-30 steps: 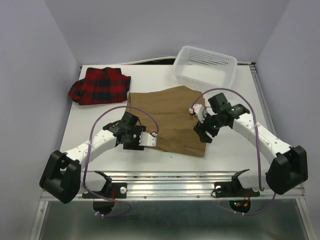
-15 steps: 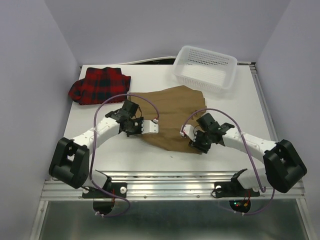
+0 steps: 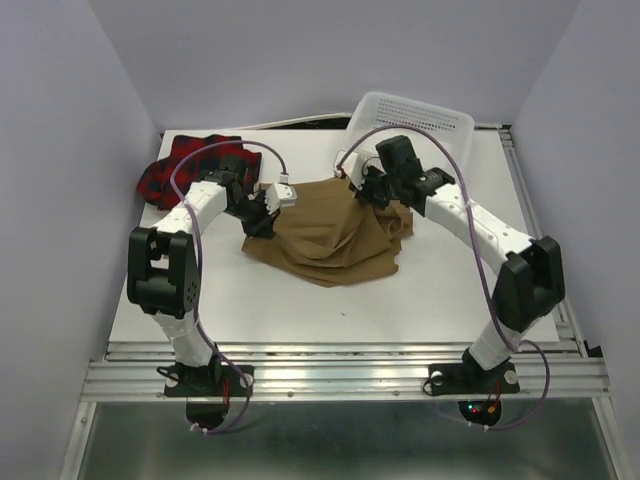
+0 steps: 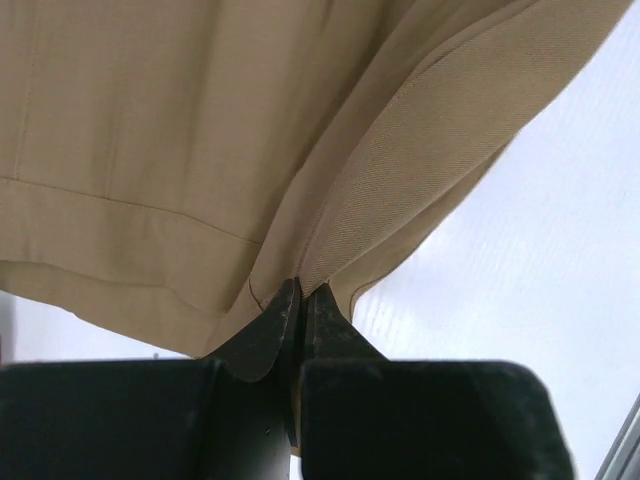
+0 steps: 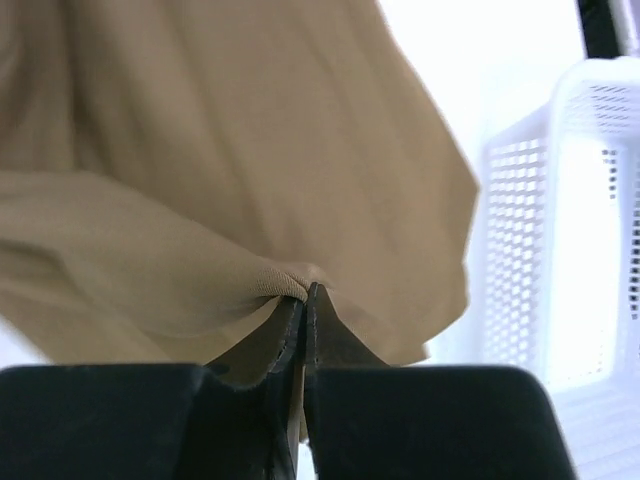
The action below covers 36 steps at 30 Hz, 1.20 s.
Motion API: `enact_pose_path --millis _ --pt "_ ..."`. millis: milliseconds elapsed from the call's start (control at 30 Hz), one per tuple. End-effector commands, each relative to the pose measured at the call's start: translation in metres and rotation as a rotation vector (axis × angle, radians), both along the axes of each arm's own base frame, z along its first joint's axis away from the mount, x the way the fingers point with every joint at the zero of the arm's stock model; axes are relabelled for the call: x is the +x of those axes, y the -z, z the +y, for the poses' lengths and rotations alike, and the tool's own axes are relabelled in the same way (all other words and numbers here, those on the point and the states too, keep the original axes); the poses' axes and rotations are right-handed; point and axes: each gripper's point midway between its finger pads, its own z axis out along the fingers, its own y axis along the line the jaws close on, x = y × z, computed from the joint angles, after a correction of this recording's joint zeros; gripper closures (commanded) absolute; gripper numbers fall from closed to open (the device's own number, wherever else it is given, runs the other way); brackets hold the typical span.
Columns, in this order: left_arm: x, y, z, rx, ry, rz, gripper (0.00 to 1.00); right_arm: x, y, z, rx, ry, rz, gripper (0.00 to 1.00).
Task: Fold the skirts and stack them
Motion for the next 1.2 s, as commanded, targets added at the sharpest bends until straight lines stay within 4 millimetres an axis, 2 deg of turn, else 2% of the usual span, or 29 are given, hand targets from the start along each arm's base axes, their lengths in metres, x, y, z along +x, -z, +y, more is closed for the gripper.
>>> enact_pose_path --millis 0,33,67,100,167,200,267,300,367,400,500,533,600,633,733,767,867,1067,1167 --pt "0.005 -0.007 -0.008 -0.132 -0.101 0.171 1.00 0.047 0.045 0.000 -0.077 0.027 0.068 0.94" --pt "0.011 0.003 -0.005 -0.138 -0.147 0.215 1.00 0.063 0.065 -0.002 -0.102 0.060 0.094 0.92" --pt "0.017 0.006 -0.003 -0.138 -0.154 0.212 1.00 0.070 0.059 -0.008 -0.096 0.090 0.079 0.89" --pt "0.023 0.006 -0.002 -0.145 -0.190 0.223 1.00 0.074 0.080 -0.008 -0.116 0.109 0.120 0.79" --pt "0.033 0.014 0.003 -0.143 -0.235 0.239 1.00 0.084 0.088 -0.023 -0.113 0.185 0.145 0.58" --pt "0.033 0.016 0.004 -0.141 -0.248 0.251 1.00 0.083 0.084 -0.024 -0.101 0.200 0.143 0.36" --pt "0.032 0.023 0.005 -0.130 -0.261 0.266 1.00 0.083 0.074 -0.039 -0.049 0.281 0.167 0.25" --pt "0.031 0.025 0.006 -0.129 -0.264 0.270 1.00 0.079 0.055 -0.044 -0.018 0.303 0.161 0.24" --pt "0.032 0.026 0.006 -0.132 -0.270 0.261 1.00 0.069 0.039 -0.053 0.069 0.356 0.231 0.25" --pt "0.031 0.027 0.006 -0.132 -0.272 0.263 1.00 0.057 0.024 -0.058 0.105 0.369 0.267 0.26" --pt "0.032 0.027 0.006 -0.135 -0.277 0.256 1.00 0.032 0.015 -0.058 0.199 0.367 0.385 0.29" --pt "0.033 0.027 0.006 -0.134 -0.277 0.252 1.00 0.018 0.024 -0.058 0.196 0.367 0.445 0.30" --pt "0.033 0.027 0.006 -0.136 -0.281 0.257 1.00 0.001 0.026 -0.053 0.245 0.352 0.516 0.35" --pt "0.034 0.025 0.006 -0.136 -0.284 0.252 1.00 -0.010 0.036 -0.052 0.246 0.352 0.566 0.37" --pt "0.034 0.021 0.006 -0.138 -0.287 0.241 0.96 -0.030 0.048 -0.044 0.277 0.323 0.668 0.40" --pt "0.035 0.020 0.006 -0.139 -0.289 0.234 0.95 -0.038 0.060 -0.045 0.268 0.324 0.708 0.40" --pt "0.034 0.020 0.008 -0.131 -0.292 0.224 0.90 -0.042 0.086 -0.046 0.255 0.337 0.744 0.38" --pt "0.034 0.016 0.009 -0.128 -0.295 0.203 0.78 -0.043 0.112 -0.045 0.253 0.337 0.768 0.38" --pt "0.033 0.015 0.011 -0.118 -0.296 0.184 0.76 -0.044 0.111 -0.041 0.270 0.317 0.776 0.52"
